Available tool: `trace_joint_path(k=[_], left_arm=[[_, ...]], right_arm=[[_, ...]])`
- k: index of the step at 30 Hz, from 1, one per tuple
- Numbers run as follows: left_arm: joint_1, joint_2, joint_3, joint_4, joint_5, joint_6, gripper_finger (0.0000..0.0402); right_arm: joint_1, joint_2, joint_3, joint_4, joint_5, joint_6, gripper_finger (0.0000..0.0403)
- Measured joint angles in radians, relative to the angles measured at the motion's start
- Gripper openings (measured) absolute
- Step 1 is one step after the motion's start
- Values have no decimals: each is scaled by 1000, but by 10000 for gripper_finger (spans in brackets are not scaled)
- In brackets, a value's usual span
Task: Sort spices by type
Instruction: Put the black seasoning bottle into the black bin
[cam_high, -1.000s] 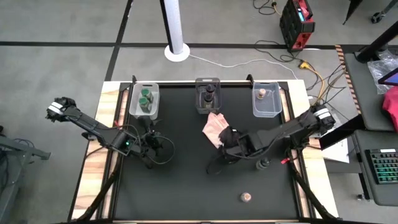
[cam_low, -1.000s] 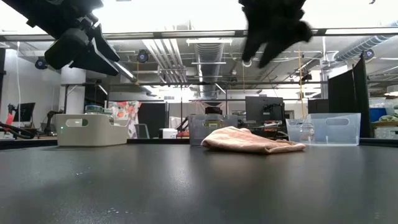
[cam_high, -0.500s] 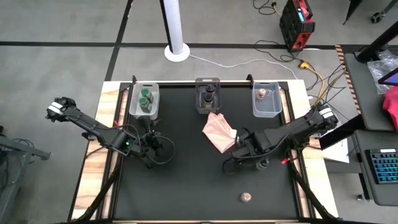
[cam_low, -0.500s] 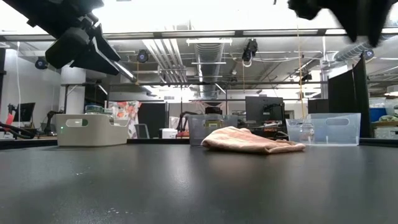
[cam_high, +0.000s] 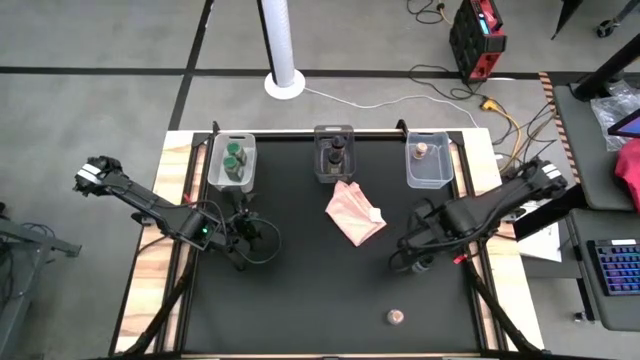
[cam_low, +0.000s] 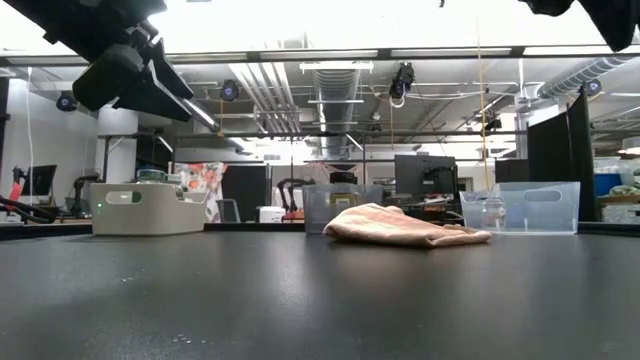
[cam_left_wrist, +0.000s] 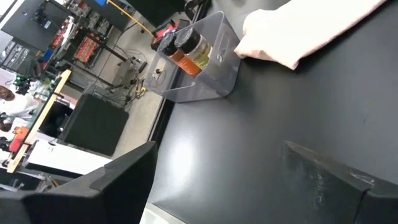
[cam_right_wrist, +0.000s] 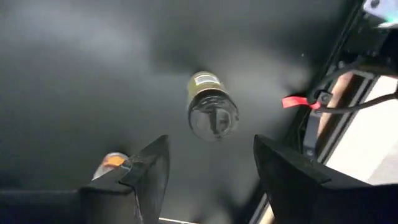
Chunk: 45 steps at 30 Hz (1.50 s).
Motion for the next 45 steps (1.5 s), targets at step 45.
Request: trace_joint_path(k=[45], left_arm=[[0,0,0,19,0,0,320]], right_arm=[[22,-17,-437,430,-87,66,305]])
